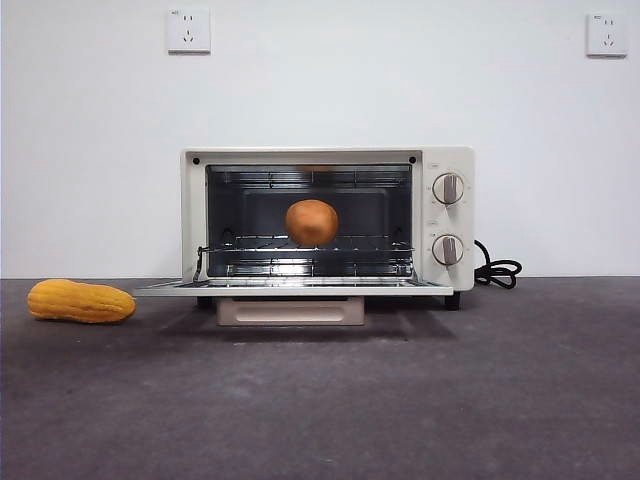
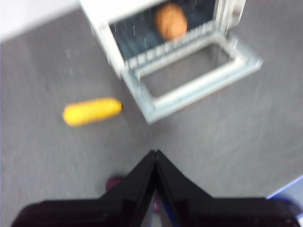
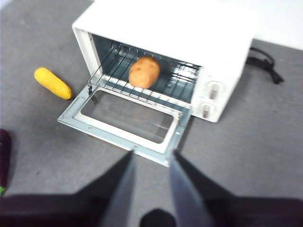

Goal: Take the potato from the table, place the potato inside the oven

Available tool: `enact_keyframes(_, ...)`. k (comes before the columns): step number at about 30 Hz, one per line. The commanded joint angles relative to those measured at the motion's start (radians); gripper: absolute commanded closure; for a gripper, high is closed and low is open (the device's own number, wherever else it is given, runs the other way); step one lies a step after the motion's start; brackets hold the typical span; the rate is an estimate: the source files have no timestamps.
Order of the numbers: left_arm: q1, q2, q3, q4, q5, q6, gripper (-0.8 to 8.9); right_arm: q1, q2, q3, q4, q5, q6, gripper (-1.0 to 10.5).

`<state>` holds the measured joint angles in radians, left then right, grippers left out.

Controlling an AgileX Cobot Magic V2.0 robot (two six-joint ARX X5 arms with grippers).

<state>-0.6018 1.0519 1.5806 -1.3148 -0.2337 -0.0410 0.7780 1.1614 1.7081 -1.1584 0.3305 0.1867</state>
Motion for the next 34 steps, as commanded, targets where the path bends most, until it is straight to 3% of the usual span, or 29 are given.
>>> enact_keyframes(1,0.022,0.031,-0.129,0.05,0.017,-0.019,8.19,0.002,-0.082,-0.002,-0.066,0.003,0.007,9.3)
enact_keyframes(9,0.172,0.137,-0.431,0.357,0.29,-0.049,8.19,0.002,-0.268,-0.002,-0.216,0.003,0.059,9.5)
enact_keyframes(20,0.397,0.418,-0.448,0.49,0.562,-0.095,8.19,0.002,-0.381,-0.002,-0.219,0.001,0.094,9.5)
enact_keyframes(34,0.452,0.648,-0.448,0.629,0.574,-0.246,8.19,0.002,-0.38,-0.003,-0.22,0.026,0.089,9.5)
